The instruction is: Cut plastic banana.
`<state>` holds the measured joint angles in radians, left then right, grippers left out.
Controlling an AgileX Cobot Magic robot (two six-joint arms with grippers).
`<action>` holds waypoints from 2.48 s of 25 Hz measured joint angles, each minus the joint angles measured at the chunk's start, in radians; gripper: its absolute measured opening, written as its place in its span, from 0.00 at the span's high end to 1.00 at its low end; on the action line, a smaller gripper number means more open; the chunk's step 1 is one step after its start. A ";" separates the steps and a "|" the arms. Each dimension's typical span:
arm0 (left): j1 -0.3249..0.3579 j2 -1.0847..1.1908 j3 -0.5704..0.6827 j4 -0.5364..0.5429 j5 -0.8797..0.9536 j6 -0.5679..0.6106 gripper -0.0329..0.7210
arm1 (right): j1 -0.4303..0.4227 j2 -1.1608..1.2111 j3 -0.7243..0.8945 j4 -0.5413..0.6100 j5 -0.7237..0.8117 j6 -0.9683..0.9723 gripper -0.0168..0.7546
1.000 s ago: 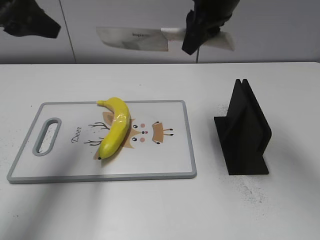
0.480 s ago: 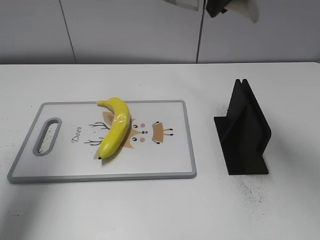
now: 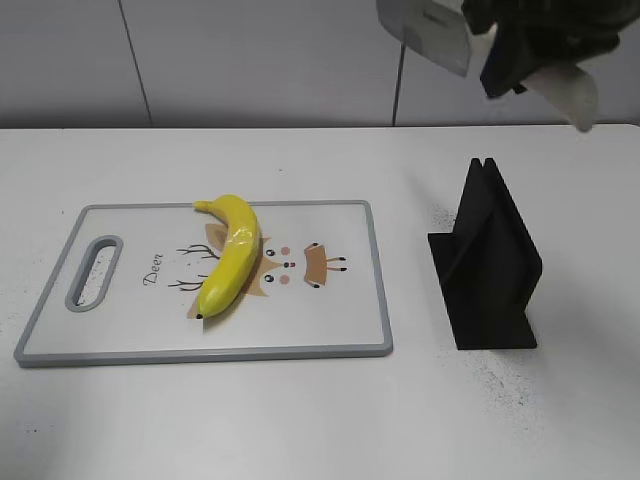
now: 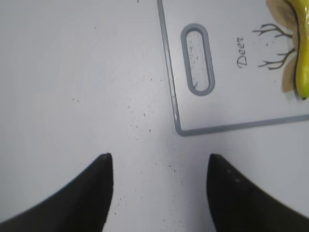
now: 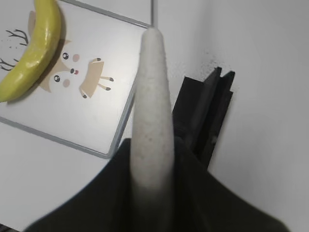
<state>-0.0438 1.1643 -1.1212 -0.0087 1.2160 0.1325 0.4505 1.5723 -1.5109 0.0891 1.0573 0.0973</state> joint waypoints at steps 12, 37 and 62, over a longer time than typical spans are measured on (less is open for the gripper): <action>0.000 -0.531 0.399 -0.044 -0.052 -0.004 0.18 | 0.000 -0.278 0.432 -0.075 -0.209 0.213 0.77; 0.000 -1.151 0.644 -0.027 -0.113 -0.004 0.18 | 0.000 -0.345 0.592 -0.099 -0.278 0.337 0.77; 0.000 -1.151 0.644 -0.016 -0.117 -0.048 0.23 | 0.000 -0.214 0.592 -0.149 -0.367 0.409 0.77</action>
<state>-0.0438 0.0134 -0.4775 -0.0245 1.0990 0.0844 0.4505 1.3579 -0.9192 -0.0600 0.6902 0.5065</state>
